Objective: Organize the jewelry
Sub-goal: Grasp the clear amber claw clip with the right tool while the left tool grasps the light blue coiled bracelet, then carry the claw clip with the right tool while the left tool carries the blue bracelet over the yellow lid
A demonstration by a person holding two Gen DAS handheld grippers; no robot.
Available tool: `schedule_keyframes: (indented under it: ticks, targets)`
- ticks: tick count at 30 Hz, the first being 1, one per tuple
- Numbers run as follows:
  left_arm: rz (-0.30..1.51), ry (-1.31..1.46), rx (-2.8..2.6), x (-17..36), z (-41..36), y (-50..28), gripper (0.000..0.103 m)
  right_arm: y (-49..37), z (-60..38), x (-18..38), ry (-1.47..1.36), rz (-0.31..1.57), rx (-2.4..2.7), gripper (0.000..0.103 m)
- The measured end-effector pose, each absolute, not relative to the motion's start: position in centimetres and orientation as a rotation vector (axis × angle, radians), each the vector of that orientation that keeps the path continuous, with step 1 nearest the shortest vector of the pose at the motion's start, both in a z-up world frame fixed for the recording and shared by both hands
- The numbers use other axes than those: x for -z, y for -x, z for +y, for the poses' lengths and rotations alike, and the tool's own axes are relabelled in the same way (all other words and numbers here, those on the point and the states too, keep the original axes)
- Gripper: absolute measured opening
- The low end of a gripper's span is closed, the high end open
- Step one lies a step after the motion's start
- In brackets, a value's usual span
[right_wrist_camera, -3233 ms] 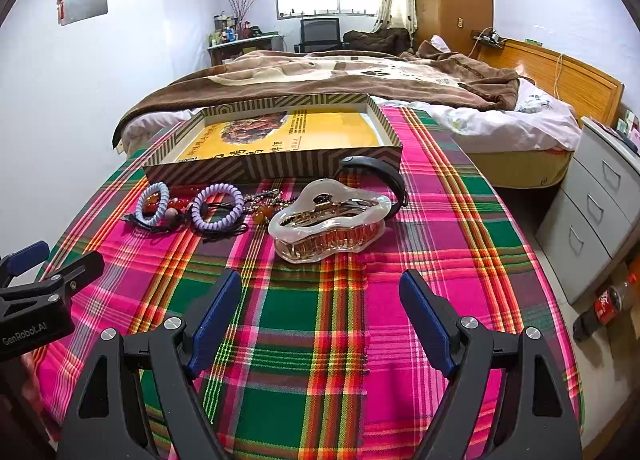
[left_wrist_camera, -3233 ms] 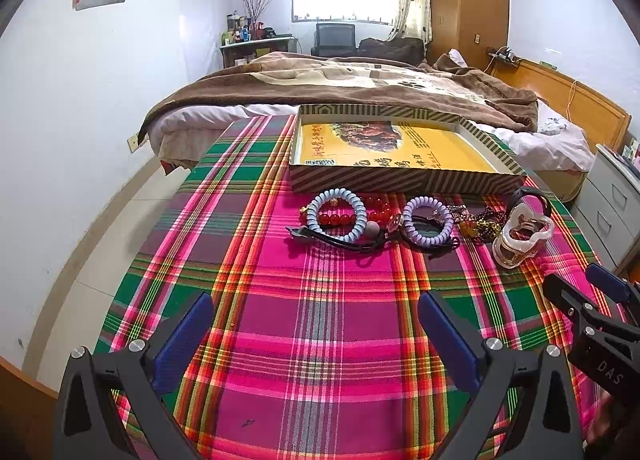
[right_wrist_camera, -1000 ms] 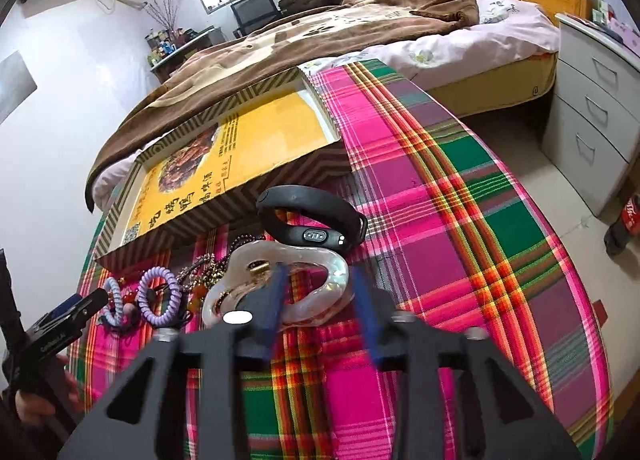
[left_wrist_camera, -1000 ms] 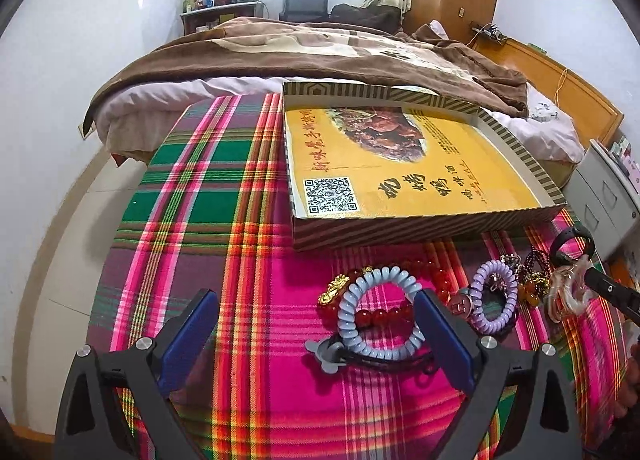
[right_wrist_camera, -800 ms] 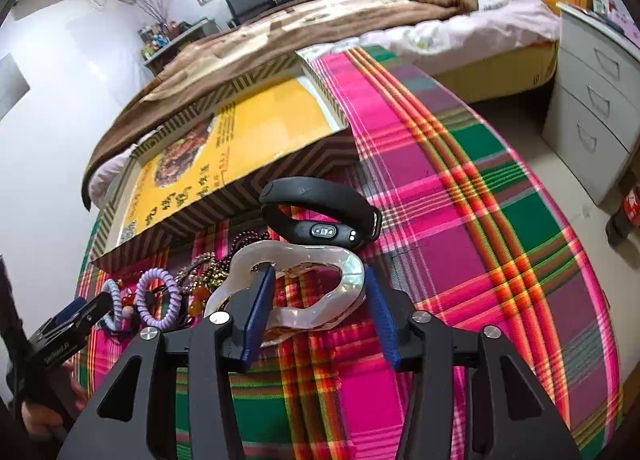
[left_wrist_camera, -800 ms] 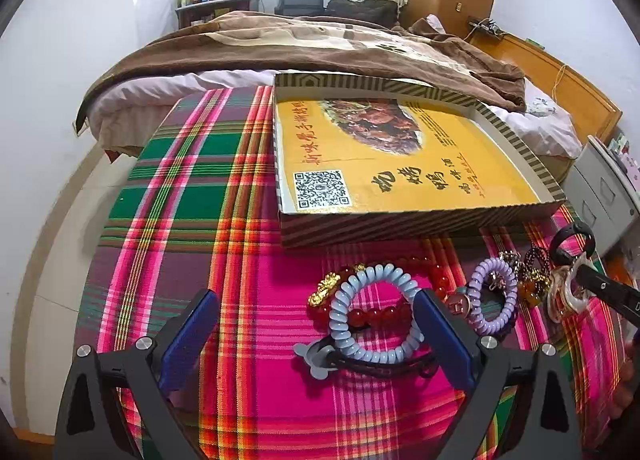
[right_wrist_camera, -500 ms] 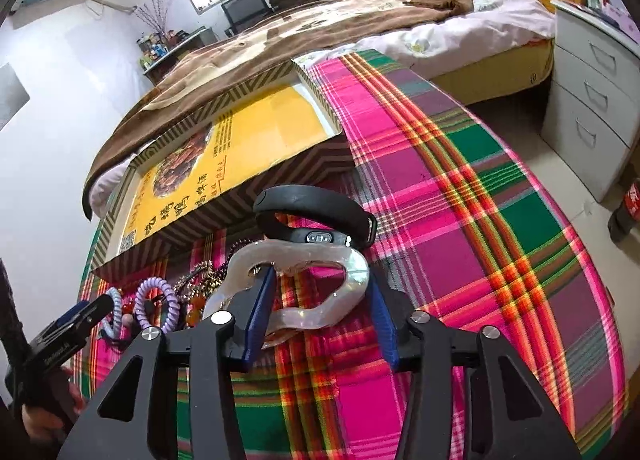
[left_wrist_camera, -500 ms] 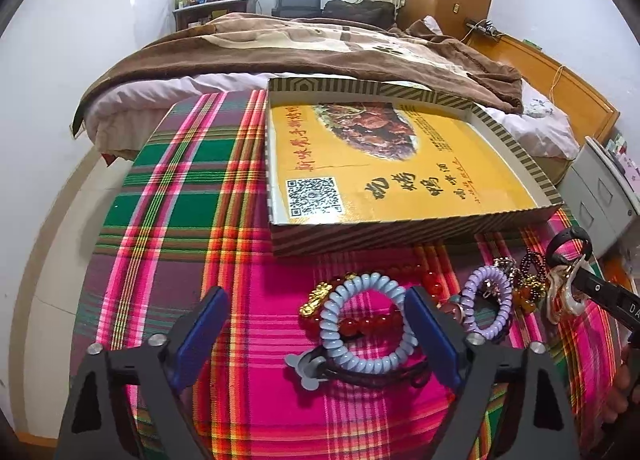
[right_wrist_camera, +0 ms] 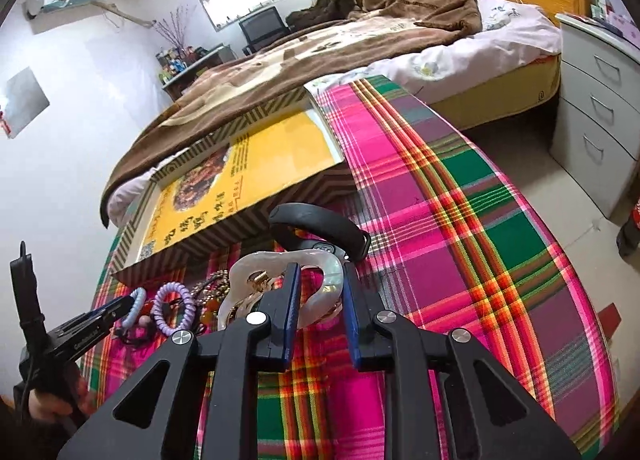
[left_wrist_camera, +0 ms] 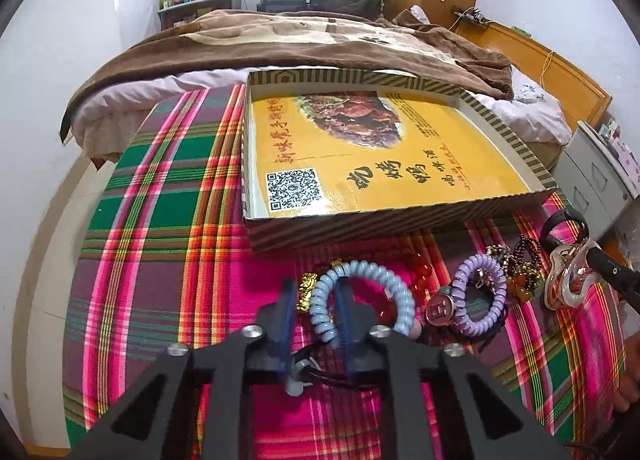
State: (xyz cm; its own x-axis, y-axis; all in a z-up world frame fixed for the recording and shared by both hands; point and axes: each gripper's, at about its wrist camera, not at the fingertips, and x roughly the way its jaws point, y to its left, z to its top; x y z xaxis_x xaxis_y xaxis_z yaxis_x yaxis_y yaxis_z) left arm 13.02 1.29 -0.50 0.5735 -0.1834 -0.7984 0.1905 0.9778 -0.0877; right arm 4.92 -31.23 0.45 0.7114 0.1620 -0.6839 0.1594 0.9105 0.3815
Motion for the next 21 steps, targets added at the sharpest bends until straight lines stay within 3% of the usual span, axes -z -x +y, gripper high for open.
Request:
schedule_keyframes:
  ticks: [2, 17, 21]
  targets:
    - [0.916, 0.015, 0.234, -0.1, 1.5, -12.5, 0.009, -4.7, -31.3, -0.7, -0.436, 0.776, -0.006, 0.02]
    - [0.788, 0.073, 0.288, -5.2, 1.7, -9.2, 0.007, -3.1, -31.2, -3.4, -0.434, 0.693, -0.053, 0.02]
    - [0.816, 0.021, 0.277, -4.5, 1.3, -9.7, 0.008, -2.9, -31.1, -3.6, -0.431, 0.687, -0.061, 0.02]
